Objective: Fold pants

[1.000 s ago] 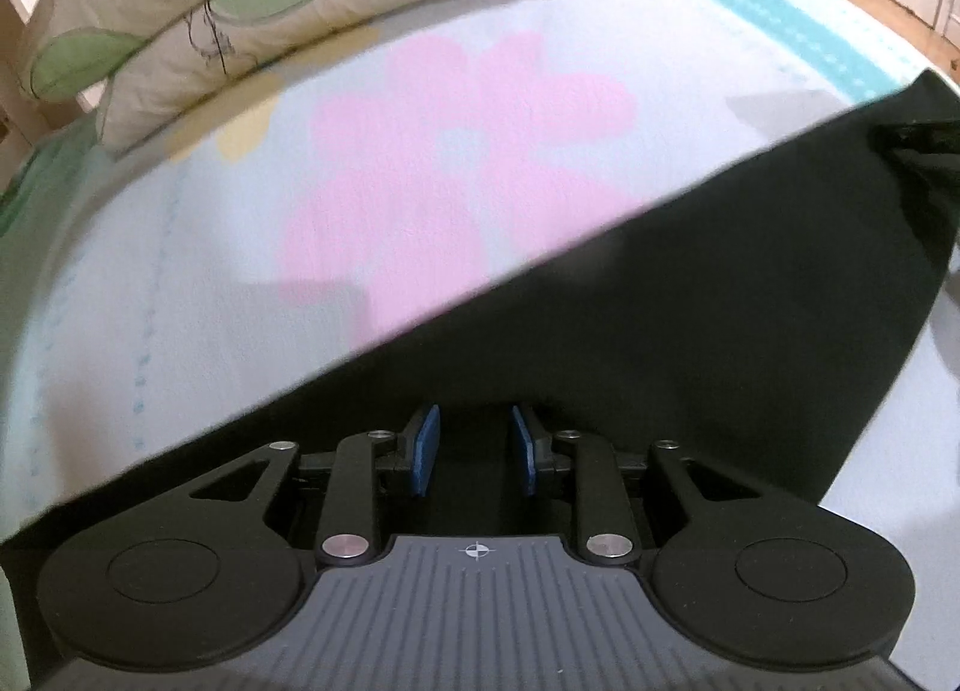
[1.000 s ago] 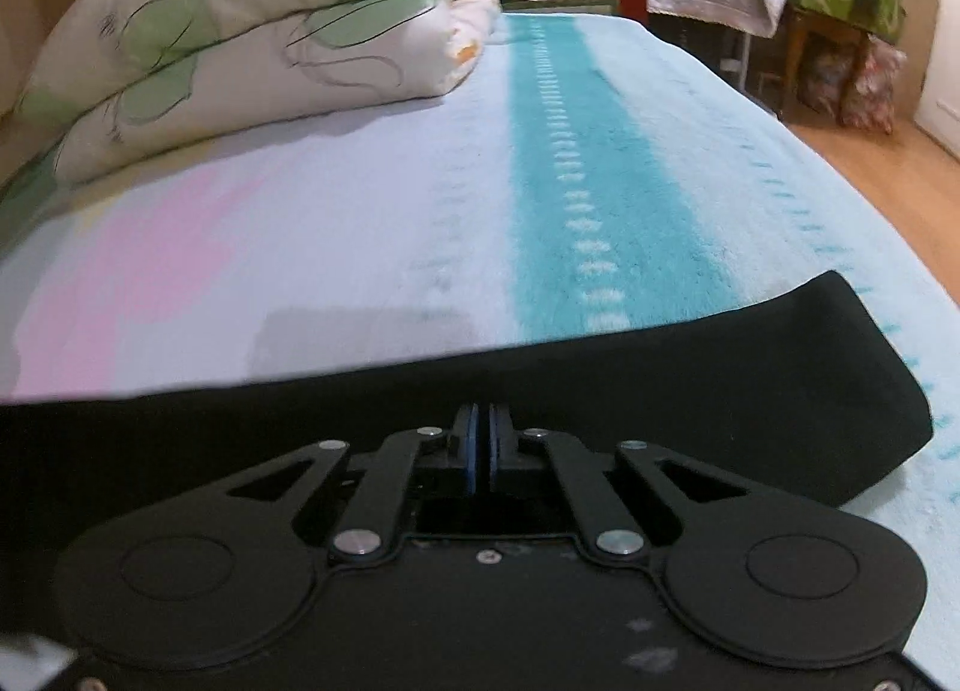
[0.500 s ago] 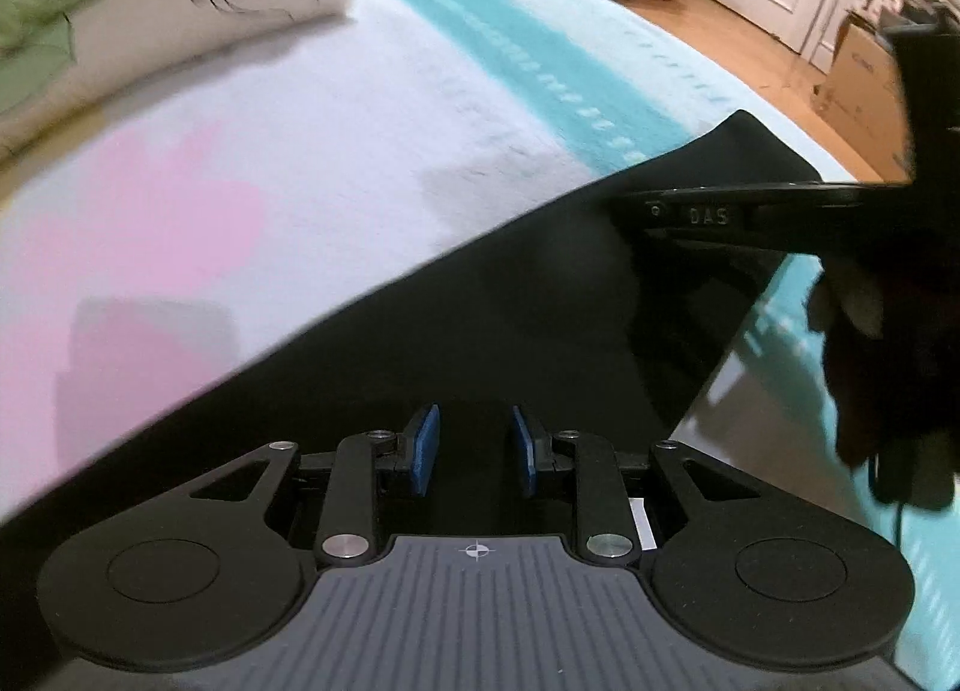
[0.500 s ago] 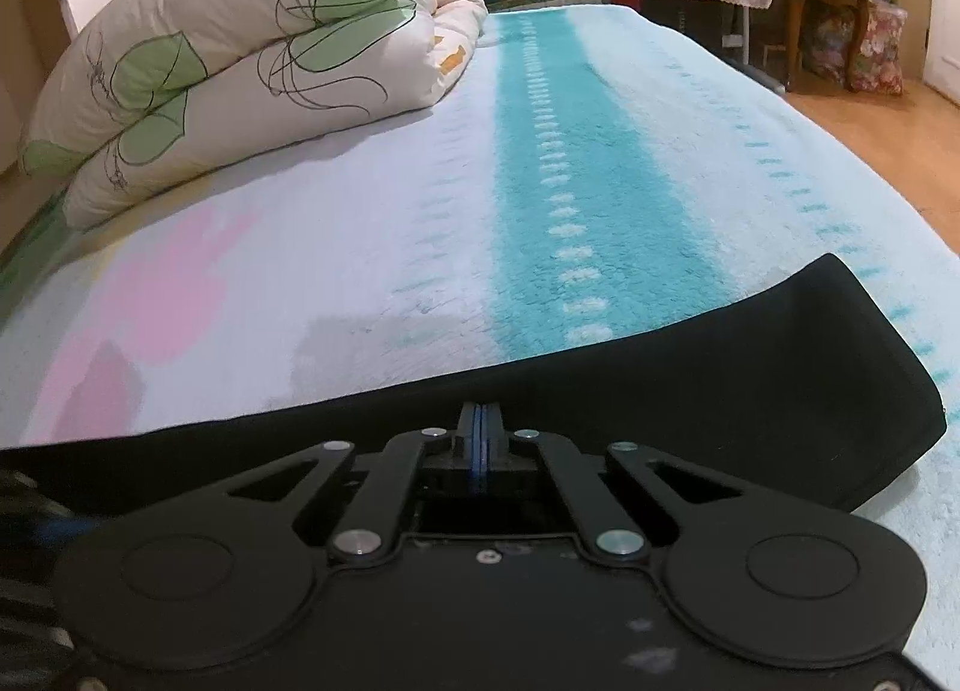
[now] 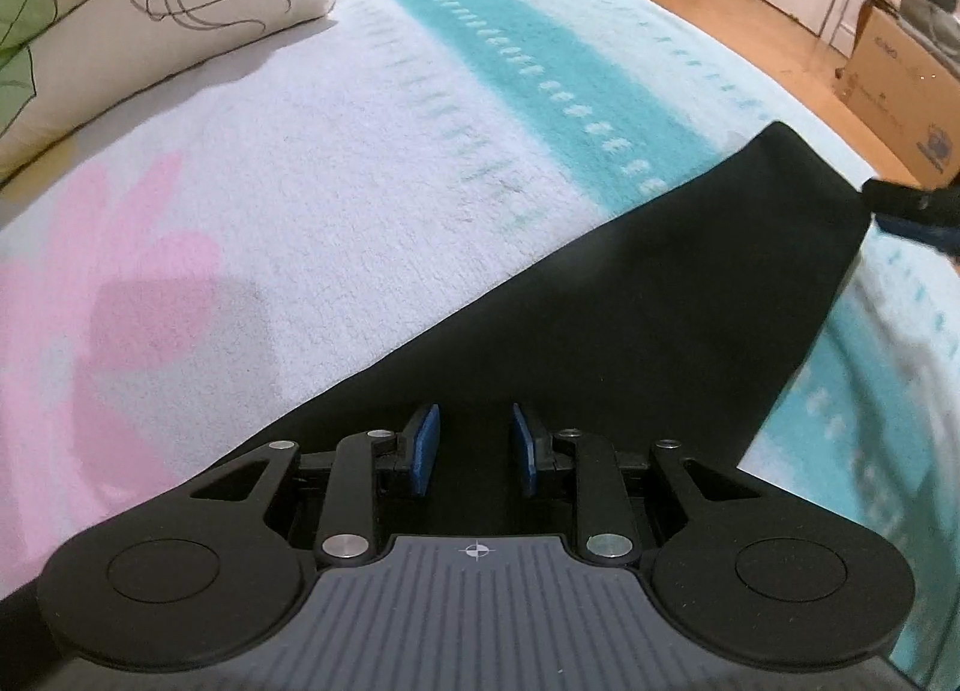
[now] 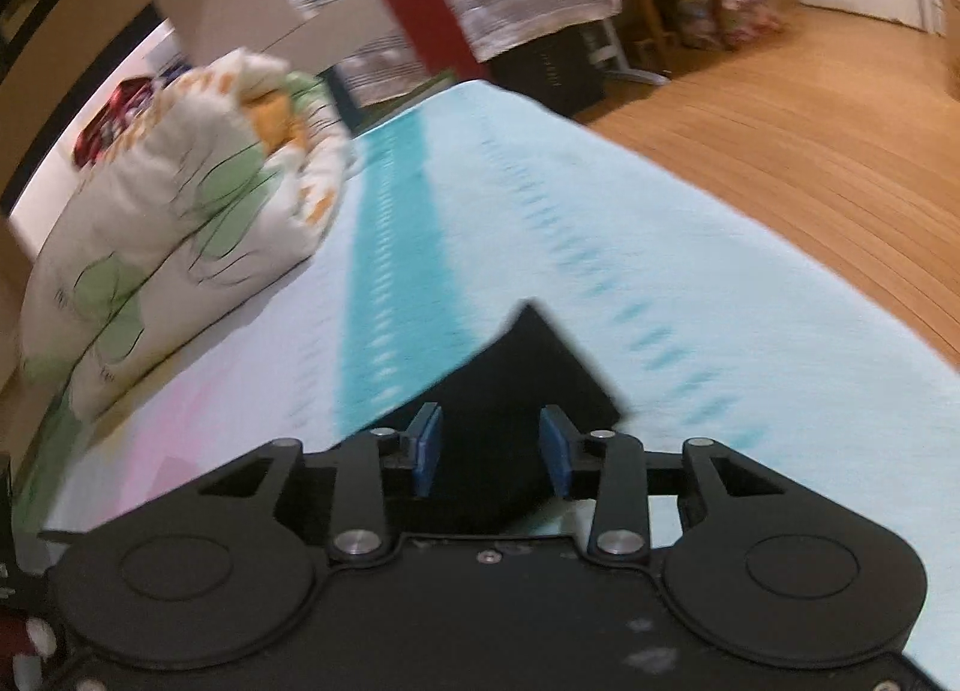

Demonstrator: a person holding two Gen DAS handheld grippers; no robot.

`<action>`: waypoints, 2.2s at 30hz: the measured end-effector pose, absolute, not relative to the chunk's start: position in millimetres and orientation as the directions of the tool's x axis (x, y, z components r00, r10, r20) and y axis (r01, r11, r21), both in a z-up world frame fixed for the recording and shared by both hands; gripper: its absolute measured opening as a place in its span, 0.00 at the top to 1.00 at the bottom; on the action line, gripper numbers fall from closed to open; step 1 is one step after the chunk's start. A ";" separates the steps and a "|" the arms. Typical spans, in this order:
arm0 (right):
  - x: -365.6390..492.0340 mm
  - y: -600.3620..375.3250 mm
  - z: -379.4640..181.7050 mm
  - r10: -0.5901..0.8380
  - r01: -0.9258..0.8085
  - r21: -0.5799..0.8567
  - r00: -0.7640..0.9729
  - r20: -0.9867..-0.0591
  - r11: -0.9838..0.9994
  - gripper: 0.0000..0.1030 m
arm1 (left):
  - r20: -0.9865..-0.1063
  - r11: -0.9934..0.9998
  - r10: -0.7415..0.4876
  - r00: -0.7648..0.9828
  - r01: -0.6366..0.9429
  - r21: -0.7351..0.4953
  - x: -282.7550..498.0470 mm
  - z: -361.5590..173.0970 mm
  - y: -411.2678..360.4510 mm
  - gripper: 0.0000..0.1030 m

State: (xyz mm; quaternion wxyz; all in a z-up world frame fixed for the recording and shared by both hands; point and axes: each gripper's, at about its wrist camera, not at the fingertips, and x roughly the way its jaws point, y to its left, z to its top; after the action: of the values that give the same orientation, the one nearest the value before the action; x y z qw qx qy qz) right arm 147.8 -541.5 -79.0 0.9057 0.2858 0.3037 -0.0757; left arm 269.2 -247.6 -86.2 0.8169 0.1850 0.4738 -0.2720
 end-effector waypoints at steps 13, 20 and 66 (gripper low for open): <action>173.5 -620.1 -130.3 0.256 0.305 0.716 0.788 -0.560 0.628 0.52 | -0.876 0.783 -0.275 0.397 0.621 0.035 270.2 -85.4 -245.6 0.74; 179.8 -609.8 -137.8 0.320 0.227 0.746 0.798 -0.511 0.626 0.51 | -0.873 0.779 -0.290 0.392 0.627 0.022 269.6 -84.9 -241.9 0.74; 144.1 -293.8 -39.3 0.195 -0.123 0.172 0.837 -0.511 0.977 0.86 | -0.854 0.946 -0.233 0.466 0.312 -0.088 268.4 -37.0 -67.6 0.80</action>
State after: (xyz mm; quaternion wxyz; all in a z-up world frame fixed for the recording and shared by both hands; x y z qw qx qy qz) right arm 144.1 -293.8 -39.3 0.9561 0.0662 0.2730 0.0833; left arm 268.4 -67.6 -37.0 0.8552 0.0400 0.4915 -0.1594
